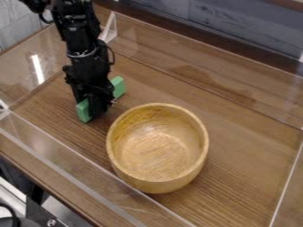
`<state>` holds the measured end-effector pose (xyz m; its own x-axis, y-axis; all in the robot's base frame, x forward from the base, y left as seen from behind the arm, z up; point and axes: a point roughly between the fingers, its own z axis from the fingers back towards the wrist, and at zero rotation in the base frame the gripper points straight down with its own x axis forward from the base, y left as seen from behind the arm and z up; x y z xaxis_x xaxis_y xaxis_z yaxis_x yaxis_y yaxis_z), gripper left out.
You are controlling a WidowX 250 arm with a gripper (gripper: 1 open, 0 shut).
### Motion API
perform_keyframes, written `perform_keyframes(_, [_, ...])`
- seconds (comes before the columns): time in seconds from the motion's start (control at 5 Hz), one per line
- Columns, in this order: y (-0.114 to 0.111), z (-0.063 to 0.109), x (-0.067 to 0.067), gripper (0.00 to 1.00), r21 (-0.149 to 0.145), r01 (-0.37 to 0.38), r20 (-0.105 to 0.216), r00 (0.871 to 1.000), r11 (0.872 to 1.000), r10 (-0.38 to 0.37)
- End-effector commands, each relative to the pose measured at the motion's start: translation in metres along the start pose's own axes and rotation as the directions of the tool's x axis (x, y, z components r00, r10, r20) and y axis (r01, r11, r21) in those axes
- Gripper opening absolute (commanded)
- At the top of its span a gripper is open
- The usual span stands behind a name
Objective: Put the green block in the brown bowl
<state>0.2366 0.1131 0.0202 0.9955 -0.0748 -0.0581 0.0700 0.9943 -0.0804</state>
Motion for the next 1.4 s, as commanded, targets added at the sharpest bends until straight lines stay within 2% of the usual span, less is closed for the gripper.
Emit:
perform_keyframes(0.0, [0.0, 0.019, 0.008, 0.0, 0.021, -0.004, 0.03, 1.0, 1.0, 0.003])
perform_keyframes(0.6, [-0.008, 0.037, 0.01, 0.0, -0.001, -0.032, 0.002, 0.999, 0.999, 0.032])
perform_keyframes(0.8, [-0.016, 0.056, 0.007, 0.0, -0.016, -0.052, -0.015, 0.999, 0.999, 0.052])
perform_keyframes(1.2, [-0.051, 0.137, 0.0, 0.0, -0.03, -0.085, 0.001, 0.996, 0.996, 0.085])
